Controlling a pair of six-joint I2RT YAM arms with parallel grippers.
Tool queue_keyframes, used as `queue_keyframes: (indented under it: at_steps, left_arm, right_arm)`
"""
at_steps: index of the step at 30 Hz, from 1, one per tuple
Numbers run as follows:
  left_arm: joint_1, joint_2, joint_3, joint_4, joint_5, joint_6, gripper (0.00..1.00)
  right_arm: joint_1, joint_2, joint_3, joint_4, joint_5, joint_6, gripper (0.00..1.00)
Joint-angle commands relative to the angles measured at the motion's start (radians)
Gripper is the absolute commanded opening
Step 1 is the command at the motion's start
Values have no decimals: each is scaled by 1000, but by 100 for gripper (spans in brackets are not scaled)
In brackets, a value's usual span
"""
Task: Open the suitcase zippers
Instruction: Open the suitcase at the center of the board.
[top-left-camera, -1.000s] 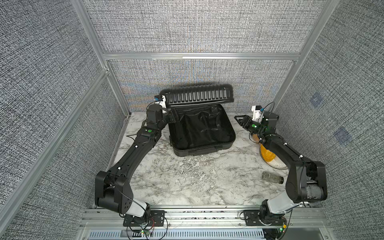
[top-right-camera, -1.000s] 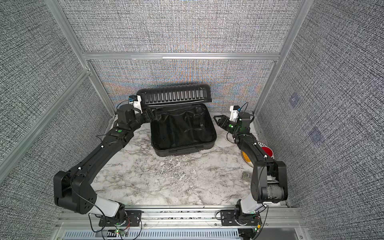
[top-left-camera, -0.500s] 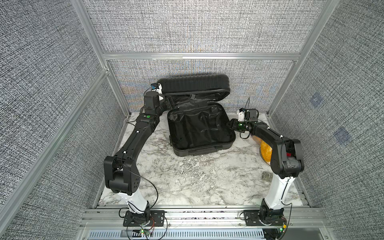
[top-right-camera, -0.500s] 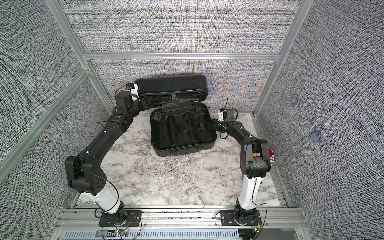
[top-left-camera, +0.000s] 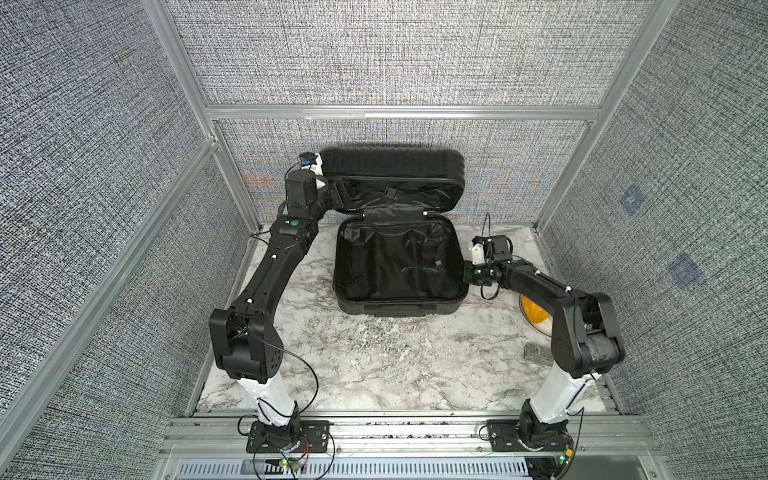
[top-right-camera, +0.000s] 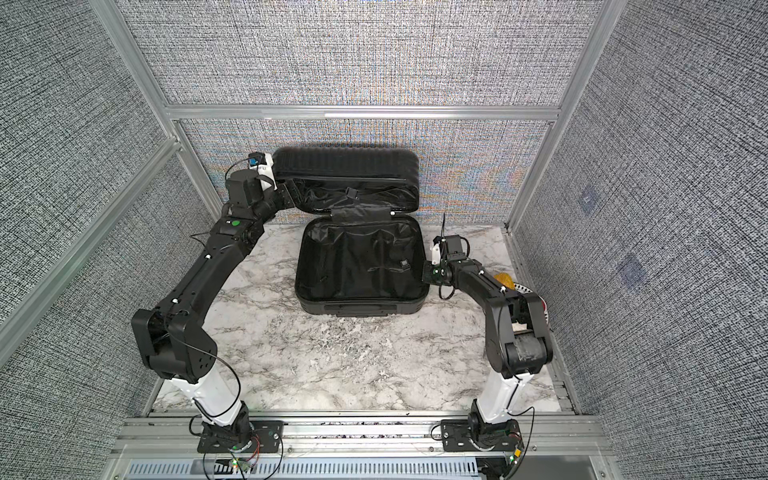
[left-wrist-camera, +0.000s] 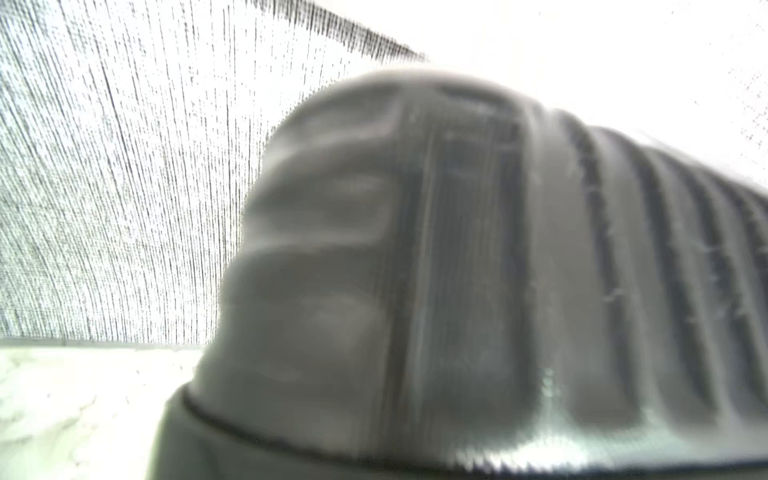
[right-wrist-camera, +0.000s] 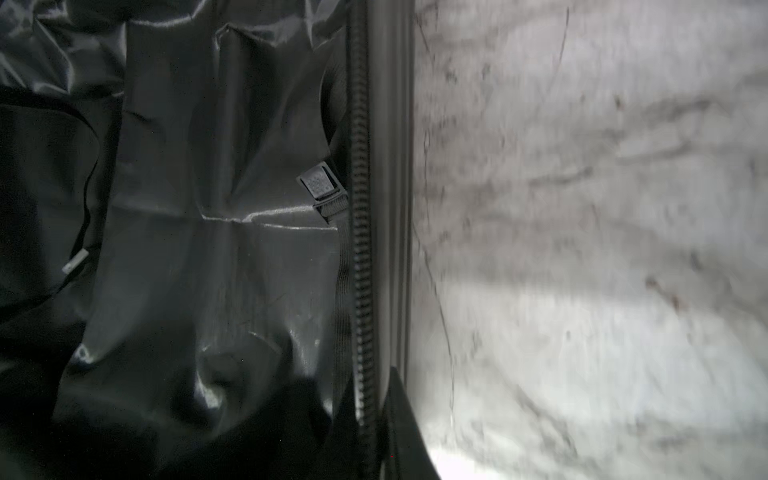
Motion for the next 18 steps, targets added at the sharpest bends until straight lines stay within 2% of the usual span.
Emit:
queue_keyframes:
  at_steps: [1, 7, 8, 10, 11, 13, 15, 18]
  left_arm:
    - [3, 51, 93, -11, 2, 24, 72]
    - [2, 280, 422, -99, 5, 31, 72]
    - [3, 330, 497, -126, 21, 29, 72]
    - [4, 416, 622, -158, 52, 27, 73]
    - [2, 456, 681, -172, 64, 24, 73]
    - [4, 502, 753, -190, 99, 18, 73]
    - [4, 501, 742, -154, 182, 44, 73]
    - [2, 421, 595, -32, 230, 37, 75]
  right_arm:
    - [8, -76, -83, 22, -102, -28, 0]
    - [11, -144, -155, 39, -152, -32, 0]
    - [12, -155, -154, 40, -159, -26, 15]
    - [10, -184, -148, 48, -161, -11, 39]
    - [11, -202, -141, 51, -160, -3, 46]
    - [12, -235, -124, 46, -142, 7, 52]
    - [11, -275, -117, 52, -128, 13, 53]
    - [9, -319, -113, 67, -107, 16, 53]
